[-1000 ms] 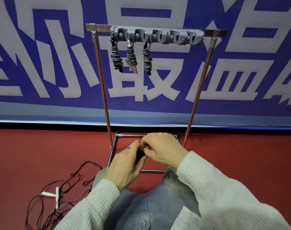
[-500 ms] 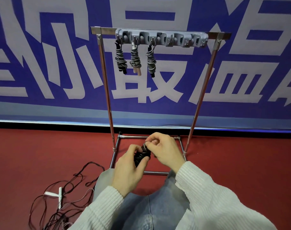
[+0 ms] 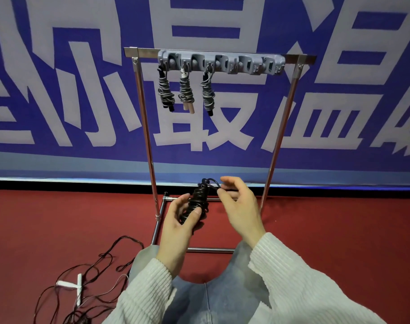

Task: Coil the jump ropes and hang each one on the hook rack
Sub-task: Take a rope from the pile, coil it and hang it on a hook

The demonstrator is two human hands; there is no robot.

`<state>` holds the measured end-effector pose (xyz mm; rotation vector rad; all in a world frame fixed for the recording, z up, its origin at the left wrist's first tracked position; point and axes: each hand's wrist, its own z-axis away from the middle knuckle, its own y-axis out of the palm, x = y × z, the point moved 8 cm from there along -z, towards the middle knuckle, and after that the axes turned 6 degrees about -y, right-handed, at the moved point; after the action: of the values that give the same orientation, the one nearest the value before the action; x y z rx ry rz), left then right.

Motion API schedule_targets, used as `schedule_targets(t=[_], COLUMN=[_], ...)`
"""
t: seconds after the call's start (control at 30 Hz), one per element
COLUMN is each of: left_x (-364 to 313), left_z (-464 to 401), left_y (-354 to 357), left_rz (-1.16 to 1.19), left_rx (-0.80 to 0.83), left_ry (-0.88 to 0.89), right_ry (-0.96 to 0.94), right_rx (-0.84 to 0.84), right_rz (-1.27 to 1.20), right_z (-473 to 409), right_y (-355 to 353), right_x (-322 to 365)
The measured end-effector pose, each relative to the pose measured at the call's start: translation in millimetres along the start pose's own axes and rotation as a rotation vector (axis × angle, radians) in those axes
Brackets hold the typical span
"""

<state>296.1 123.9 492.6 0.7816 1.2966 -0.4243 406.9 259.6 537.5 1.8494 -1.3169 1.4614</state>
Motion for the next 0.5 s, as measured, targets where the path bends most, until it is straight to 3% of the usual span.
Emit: schedule_targets(t=[0.17, 0.37, 0.5], left_x=[0.8, -2.0, 0.3], left_z=[-1.9, 1.8, 6.1], left_y=[4.6, 12.0, 21.3], left_rz=[0.122, 0.168, 0.269], left_rx=[0.041, 0.075, 0.205], left_ry=[-0.051, -0.159, -0.315], right_ry=[0.050, -0.017, -0.058], right_rx=[0.056, 0.059, 0.124], right_rz=[-0.235, -0.214, -0.165], right_z=[0.3, -1.7, -4.0], right_y=[15.1, 15.1, 16.4], right_x=[2.4, 12.7, 13.9])
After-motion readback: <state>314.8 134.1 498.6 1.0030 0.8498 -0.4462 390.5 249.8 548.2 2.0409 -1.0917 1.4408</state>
